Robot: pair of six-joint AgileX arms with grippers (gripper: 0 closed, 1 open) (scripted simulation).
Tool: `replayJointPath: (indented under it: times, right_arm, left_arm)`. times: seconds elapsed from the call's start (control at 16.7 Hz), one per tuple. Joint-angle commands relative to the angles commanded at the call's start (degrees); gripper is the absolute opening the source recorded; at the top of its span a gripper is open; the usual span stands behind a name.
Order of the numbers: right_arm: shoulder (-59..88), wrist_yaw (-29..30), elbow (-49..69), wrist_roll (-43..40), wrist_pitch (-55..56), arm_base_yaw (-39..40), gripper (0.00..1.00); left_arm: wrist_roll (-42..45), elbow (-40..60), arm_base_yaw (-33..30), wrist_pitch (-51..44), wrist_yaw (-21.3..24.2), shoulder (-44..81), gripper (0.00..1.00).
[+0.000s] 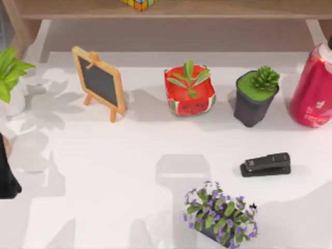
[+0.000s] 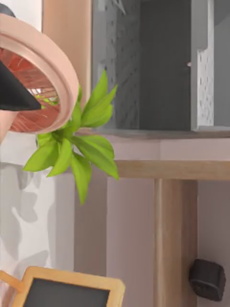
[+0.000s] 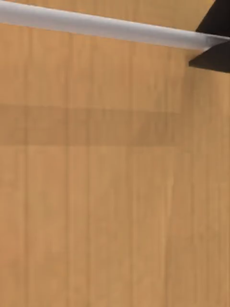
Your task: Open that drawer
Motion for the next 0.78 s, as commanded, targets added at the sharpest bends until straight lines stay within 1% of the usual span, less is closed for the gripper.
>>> replayJointPath:
  times: [0.42, 0.78]
  right_arm:
    - [-5.8, -3.4, -13.9, 0.2, 7.3, -3.1, 0.0]
    - [-6.3, -3.6, -14.9, 0.1, 8.2, -3.4, 0.0]
  left_arm:
    - [0.0, 0.0, 0.0, 0.0, 0.0, 0.0, 1.0]
    - [0.0, 0.0, 0.0, 0.0, 0.0, 0.0, 1.0]
